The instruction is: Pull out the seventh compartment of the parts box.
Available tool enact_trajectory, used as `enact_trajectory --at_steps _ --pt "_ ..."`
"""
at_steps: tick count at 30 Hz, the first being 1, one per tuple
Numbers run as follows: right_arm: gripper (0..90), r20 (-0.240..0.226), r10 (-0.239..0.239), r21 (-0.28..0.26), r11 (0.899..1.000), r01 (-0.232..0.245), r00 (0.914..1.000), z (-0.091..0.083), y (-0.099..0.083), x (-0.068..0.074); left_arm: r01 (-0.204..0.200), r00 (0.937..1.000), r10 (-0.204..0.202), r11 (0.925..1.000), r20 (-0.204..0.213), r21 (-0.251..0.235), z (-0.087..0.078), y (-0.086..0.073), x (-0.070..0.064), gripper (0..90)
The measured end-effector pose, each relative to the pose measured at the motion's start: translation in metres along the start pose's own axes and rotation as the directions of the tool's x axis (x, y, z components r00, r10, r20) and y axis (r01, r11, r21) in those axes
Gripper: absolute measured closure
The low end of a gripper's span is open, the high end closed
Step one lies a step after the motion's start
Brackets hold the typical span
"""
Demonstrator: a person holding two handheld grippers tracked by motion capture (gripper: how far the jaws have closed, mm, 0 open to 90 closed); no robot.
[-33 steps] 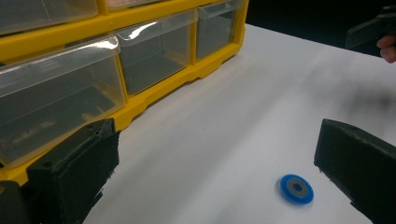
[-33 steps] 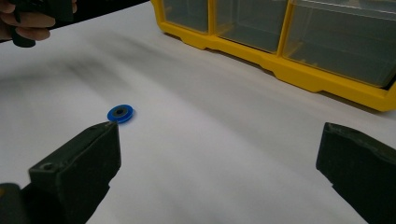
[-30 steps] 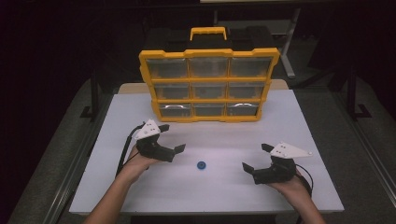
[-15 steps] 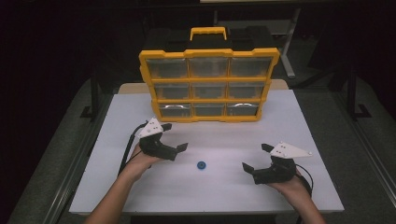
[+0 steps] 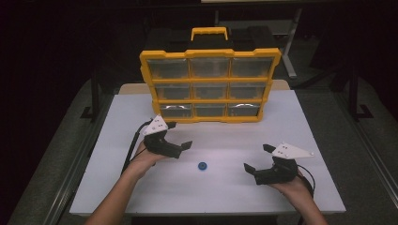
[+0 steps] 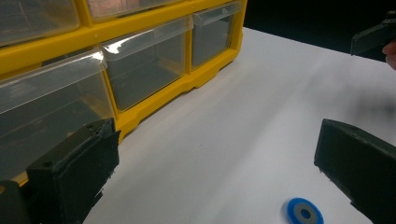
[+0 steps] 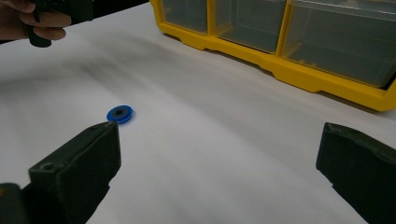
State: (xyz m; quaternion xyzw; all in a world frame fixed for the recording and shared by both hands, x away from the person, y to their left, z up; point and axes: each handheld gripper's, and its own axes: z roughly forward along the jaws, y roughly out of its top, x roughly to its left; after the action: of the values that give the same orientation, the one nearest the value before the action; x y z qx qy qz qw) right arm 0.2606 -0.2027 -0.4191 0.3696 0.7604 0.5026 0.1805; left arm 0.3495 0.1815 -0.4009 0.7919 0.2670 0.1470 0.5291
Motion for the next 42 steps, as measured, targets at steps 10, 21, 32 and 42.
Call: enact_trajectory --at_steps 10,21,32,42 --pt "0.0 -0.001 -0.003 0.002 1.0 0.003 1.0 0.0 0.0 0.0 -0.007 1.0 0.007 0.9999 0.002 0.007 0.005 0.001 0.001 0.0" --pt "0.0 -0.001 -0.01 0.0 1.0 0.01 0.9999 0.001 0.0 0.0 -0.014 0.9999 0.014 0.9999 -0.004 -0.009 0.011 0.004 0.001 0.0" --pt "0.0 -0.002 -0.011 0.0 1.0 0.011 0.9999 0.001 0.0 0.0 -0.014 0.9999 0.014 0.9999 0.003 -0.009 0.021 0.004 0.001 0.0" --pt "0.0 -0.001 -0.01 -0.002 1.0 0.01 0.9999 0.001 0.0 0.0 -0.005 0.9999 0.005 0.9999 0.01 -0.011 0.03 0.003 0.002 0.0"
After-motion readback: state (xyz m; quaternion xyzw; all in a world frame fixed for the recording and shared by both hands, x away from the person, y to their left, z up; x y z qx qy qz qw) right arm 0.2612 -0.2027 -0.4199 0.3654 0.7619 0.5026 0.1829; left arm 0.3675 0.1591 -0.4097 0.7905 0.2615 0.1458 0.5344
